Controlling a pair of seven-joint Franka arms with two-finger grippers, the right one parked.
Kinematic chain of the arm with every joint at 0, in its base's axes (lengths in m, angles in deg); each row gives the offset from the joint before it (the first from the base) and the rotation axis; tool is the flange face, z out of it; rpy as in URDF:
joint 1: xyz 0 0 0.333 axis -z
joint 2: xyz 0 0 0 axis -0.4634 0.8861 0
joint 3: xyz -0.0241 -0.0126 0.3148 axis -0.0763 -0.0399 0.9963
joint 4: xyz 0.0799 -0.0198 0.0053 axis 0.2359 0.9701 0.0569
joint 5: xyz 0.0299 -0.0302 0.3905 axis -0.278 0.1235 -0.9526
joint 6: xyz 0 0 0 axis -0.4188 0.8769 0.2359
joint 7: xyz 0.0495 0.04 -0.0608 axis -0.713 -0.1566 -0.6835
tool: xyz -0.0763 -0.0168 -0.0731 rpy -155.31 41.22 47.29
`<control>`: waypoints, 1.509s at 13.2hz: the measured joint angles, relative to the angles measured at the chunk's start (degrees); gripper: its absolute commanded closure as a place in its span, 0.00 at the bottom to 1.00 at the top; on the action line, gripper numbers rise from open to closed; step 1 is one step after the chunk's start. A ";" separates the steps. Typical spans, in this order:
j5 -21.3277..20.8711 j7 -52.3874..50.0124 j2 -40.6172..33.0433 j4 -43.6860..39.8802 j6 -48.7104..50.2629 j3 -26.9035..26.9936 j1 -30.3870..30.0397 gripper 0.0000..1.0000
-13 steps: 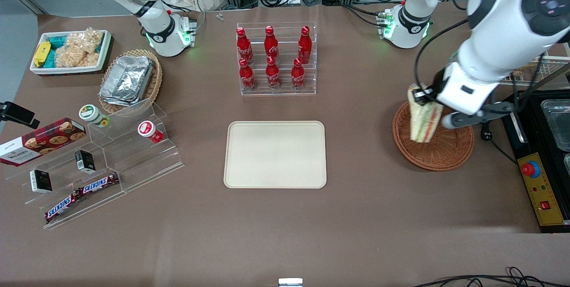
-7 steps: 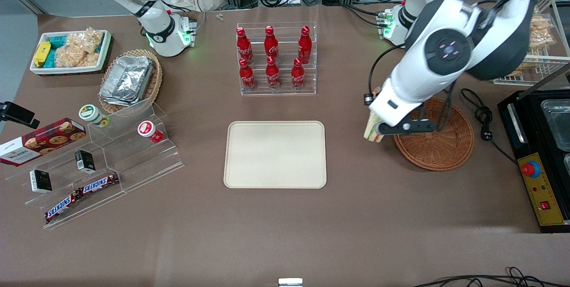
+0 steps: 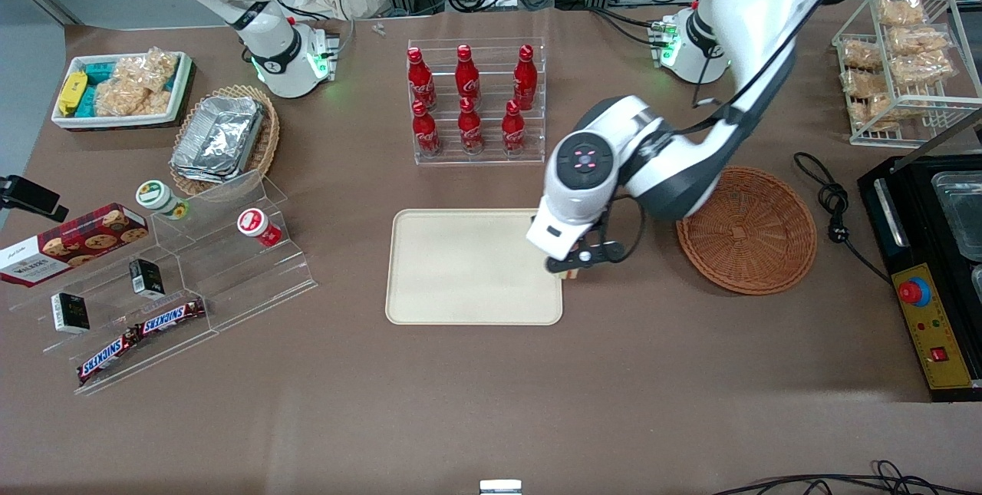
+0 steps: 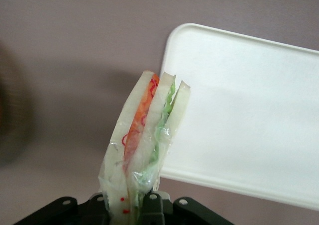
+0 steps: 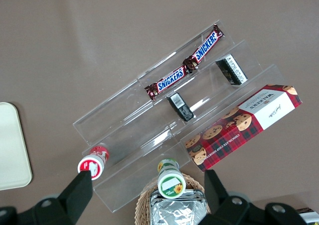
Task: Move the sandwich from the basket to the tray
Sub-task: 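Carry the sandwich over to the cream tray with the left gripper, then lower the sandwich onto the tray and open the left gripper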
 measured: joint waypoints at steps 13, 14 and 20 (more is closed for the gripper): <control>-1.46 -1.31 9.38 -2.87 -11.45 9.21 9.26 0.01; -2.20 -1.29 9.38 -3.05 -11.44 9.24 9.26 0.01; -4.47 -1.34 7.54 -6.77 -8.85 9.49 8.89 0.01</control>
